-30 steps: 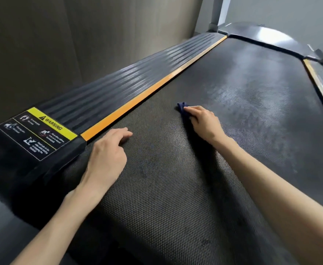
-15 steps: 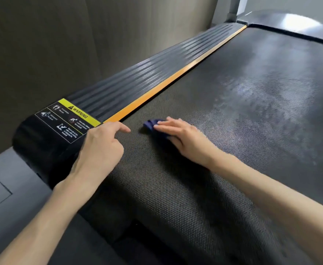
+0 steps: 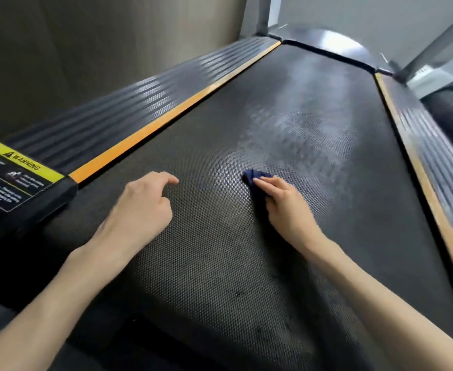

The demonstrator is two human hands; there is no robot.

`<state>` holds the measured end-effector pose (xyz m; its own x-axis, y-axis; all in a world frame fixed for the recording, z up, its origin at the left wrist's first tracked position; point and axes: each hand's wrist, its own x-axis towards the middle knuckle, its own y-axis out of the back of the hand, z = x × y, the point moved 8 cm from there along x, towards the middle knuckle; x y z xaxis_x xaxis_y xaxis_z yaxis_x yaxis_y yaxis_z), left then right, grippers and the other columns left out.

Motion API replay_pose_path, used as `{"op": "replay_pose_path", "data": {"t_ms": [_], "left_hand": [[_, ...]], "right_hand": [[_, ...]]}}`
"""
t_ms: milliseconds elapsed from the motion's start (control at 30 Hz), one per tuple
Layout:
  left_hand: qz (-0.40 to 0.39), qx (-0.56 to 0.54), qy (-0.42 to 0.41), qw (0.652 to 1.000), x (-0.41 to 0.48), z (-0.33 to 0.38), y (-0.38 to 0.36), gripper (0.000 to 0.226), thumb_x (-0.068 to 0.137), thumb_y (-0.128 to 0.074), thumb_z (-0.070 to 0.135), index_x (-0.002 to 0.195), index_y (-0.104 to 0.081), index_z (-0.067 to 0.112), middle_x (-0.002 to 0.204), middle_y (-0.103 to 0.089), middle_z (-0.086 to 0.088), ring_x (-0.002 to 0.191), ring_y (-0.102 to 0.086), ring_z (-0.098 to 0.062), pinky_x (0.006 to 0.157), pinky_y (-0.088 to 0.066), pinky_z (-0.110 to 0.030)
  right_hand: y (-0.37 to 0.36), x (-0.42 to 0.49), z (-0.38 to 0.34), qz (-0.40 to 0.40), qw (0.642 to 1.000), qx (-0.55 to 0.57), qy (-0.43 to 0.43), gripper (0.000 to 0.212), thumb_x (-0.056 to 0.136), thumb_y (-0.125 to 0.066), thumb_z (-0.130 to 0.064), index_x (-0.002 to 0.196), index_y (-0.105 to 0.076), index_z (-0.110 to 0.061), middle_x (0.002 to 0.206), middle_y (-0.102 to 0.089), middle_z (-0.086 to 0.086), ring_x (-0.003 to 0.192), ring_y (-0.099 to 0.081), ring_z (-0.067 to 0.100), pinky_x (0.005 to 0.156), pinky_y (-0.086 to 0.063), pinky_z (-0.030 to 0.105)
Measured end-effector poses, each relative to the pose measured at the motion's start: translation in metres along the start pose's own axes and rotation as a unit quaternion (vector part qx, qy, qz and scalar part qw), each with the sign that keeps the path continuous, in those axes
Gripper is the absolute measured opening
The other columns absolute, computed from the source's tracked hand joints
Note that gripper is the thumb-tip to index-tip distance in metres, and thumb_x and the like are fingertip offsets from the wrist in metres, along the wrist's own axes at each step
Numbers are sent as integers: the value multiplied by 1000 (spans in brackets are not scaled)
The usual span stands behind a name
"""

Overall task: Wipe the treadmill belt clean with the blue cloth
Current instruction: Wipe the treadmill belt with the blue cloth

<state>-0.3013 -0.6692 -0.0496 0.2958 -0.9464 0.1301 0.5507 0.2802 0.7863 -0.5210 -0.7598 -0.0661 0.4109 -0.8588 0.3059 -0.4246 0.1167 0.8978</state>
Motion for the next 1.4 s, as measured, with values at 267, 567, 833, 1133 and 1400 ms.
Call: {"op": "replay_pose_path", "data": {"t_ms": [267, 567, 833, 1133, 1400], "left_hand": [[-136, 95, -105, 981, 41, 44, -43, 43, 85, -40, -2, 121, -58, 12, 130, -54, -2, 121, -48, -20, 103, -36, -30], [-220, 270, -29, 937, 67, 62, -48, 35, 83, -47, 10, 112, -64, 15, 117, -61, -12, 102, -59, -29, 89, -50, -35], [-151, 31, 125, 980, 34, 39, -35, 53, 85, -34, -1, 127, -56, 22, 141, -46, -1, 131, -37, -22, 103, -32, -30], [-76, -6, 126, 989, 39, 58, -48, 49, 80, -35, -3, 111, -65, 19, 122, -58, -10, 105, -52, -29, 83, -47, -33], [-92, 11, 109, 990, 36, 69, -55, 47, 82, -38, 0, 116, -63, 19, 122, -58, -10, 112, -50, -30, 94, -44, -36]], "right_hand": [[41, -34, 72, 89, 976, -37, -195, 42, 89, -48, -5, 128, -57, -18, 133, -53, 0, 123, -46, 24, 98, -36, 31], [0, -34, -47, 31, 997, 25, 67, 47, 68, -59, 3, 114, -64, -6, 116, -64, 13, 112, -57, 36, 99, -42, 37], [70, -39, 176, 92, 951, -43, -292, 41, 86, -45, 2, 125, -58, -3, 133, -53, 17, 125, -44, 36, 105, -36, 40], [12, -86, -17, 1, 999, -1, 37, 55, 70, -68, 4, 122, -60, -12, 128, -59, 7, 124, -50, 29, 105, -33, 37], [20, 11, 91, 46, 983, 3, -179, 40, 89, -49, -1, 128, -57, -8, 135, -51, 10, 131, -39, 34, 110, -27, 35]]}}
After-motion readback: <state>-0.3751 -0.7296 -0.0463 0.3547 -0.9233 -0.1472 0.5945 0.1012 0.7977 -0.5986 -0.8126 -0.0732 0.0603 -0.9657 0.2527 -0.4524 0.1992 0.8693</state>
